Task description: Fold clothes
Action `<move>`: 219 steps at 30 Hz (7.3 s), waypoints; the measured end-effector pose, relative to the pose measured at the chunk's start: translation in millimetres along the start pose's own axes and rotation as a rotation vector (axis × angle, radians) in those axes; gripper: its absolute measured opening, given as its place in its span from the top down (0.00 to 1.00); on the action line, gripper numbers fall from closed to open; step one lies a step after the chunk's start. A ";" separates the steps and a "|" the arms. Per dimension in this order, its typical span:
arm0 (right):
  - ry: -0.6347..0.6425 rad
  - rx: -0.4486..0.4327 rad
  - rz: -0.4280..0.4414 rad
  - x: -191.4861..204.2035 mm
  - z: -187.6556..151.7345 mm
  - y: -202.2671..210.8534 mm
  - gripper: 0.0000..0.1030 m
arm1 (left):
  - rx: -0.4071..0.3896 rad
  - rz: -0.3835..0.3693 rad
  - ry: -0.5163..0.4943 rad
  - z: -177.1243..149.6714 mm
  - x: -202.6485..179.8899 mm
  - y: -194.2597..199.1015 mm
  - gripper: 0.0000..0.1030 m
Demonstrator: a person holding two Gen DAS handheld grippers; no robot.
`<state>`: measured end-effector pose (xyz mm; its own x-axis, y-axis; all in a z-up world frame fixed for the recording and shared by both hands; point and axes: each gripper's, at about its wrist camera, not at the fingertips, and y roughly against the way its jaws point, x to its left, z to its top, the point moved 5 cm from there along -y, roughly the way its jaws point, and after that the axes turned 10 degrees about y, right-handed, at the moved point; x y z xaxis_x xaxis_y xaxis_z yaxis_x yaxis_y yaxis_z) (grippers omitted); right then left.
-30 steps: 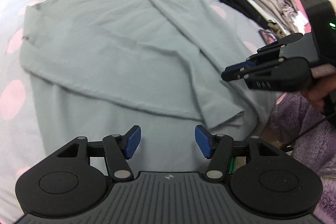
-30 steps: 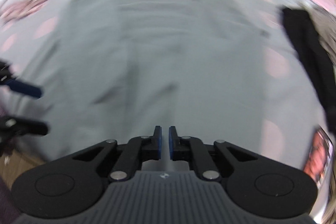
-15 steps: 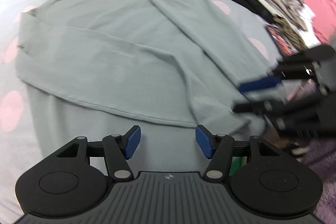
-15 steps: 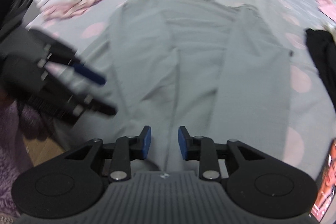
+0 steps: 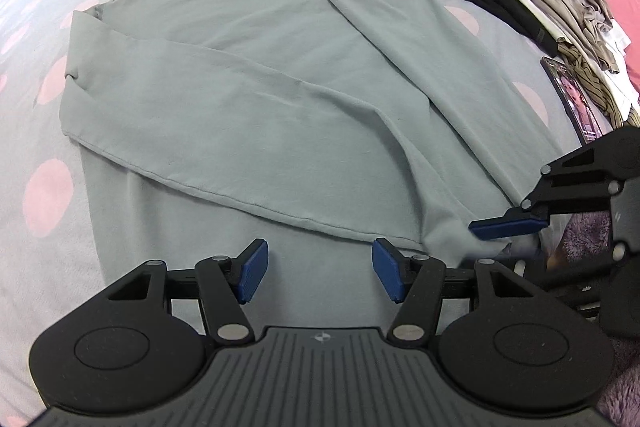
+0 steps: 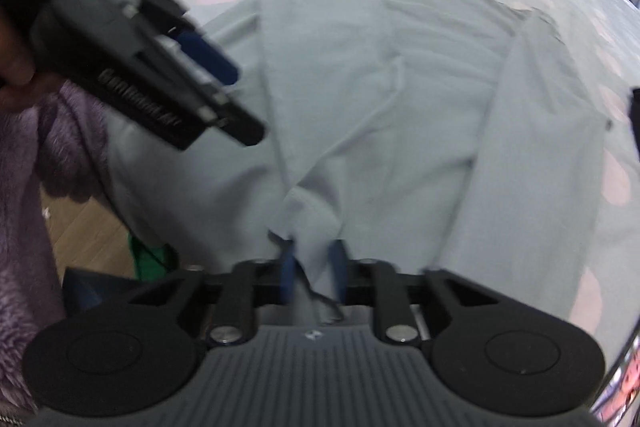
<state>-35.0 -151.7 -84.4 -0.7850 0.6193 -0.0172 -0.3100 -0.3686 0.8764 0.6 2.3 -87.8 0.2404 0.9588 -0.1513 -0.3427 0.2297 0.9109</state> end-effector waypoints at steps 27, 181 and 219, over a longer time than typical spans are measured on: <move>-0.016 -0.114 -0.127 -17.6 -11.4 43.7 0.72 | -0.005 -0.011 -0.045 -0.7 -15.5 -0.5 0.46; -0.101 0.071 0.375 132.2 73.4 -84.8 0.98 | 0.182 -0.162 0.118 -81.3 97.6 9.2 0.84; -0.406 -0.030 0.290 49.0 67.2 -31.1 0.94 | 0.026 -0.117 0.377 -43.2 165.3 41.3 0.81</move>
<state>-27.7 -63.2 -80.2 -0.5704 0.7064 0.4190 -0.1301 -0.5814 0.8031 -13.1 177.5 -91.7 -0.0755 0.9217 -0.3804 -0.3082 0.3413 0.8880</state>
